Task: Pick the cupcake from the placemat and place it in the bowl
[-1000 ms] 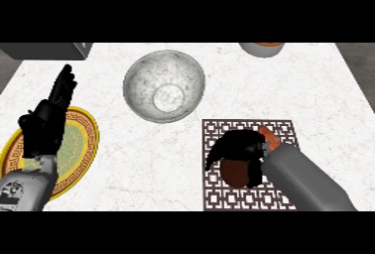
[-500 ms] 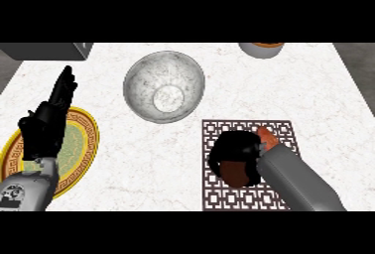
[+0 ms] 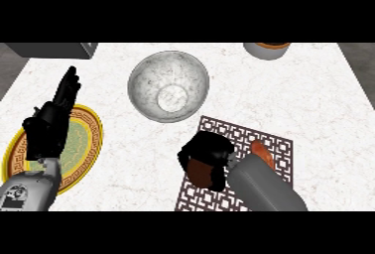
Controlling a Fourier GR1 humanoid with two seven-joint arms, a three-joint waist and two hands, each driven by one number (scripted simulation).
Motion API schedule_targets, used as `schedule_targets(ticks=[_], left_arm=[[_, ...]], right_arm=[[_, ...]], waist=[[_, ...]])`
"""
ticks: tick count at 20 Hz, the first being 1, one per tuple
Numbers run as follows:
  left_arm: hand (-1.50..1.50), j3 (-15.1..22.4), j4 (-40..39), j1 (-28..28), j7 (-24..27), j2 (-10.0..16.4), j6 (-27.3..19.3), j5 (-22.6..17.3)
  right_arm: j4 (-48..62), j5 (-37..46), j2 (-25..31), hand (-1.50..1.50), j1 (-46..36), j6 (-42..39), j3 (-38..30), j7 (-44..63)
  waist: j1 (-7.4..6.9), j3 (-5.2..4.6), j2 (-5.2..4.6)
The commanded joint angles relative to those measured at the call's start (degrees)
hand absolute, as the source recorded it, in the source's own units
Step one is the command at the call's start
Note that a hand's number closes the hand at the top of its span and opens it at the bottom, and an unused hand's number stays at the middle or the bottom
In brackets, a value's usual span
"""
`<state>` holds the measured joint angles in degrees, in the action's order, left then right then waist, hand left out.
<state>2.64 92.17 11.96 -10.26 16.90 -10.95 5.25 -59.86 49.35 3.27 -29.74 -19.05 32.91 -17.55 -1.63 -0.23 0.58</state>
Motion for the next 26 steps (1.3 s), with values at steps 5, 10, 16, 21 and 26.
schedule_targets(ticks=[5, 10, 16, 21, 26], left_arm=[[0.00, 1.1, -0.5, 1.1, 0.2, -0.6, 0.9, -0.3], [0.00, 1.9, -0.7, 1.9, -0.2, -1.4, 1.1, -0.3], [0.00, 2.0, -2.1, 2.7, -0.3, -1.0, 1.8, -0.3], [0.00, 3.1, -2.7, 3.7, 0.1, -2.3, 1.4, 0.3], [0.00, 2.7, -2.2, 5.0, 0.0, -1.7, 1.6, 0.6]], right_arm=[[-6.0, -7.5, -3.2, 1.50, 0.7, 12.7, -1.3, 21.9], [-12.7, -11.8, -3.2, 1.50, -2.1, 24.3, -0.7, 32.7], [-15.8, -9.5, -3.3, 1.50, -6.9, 38.2, 2.6, 50.8], [-16.2, -7.1, -3.3, 1.50, -13.9, 47.0, 5.6, 66.8], [-12.5, -4.1, -3.3, 1.50, -21.4, 56.9, 8.7, 80.7]], waist=[[-2.91, 0.49, -0.06], [-4.41, 0.47, 0.58], [-4.48, -0.04, 0.51], [-4.96, -0.12, 0.13], [-5.83, -0.02, -0.45]])
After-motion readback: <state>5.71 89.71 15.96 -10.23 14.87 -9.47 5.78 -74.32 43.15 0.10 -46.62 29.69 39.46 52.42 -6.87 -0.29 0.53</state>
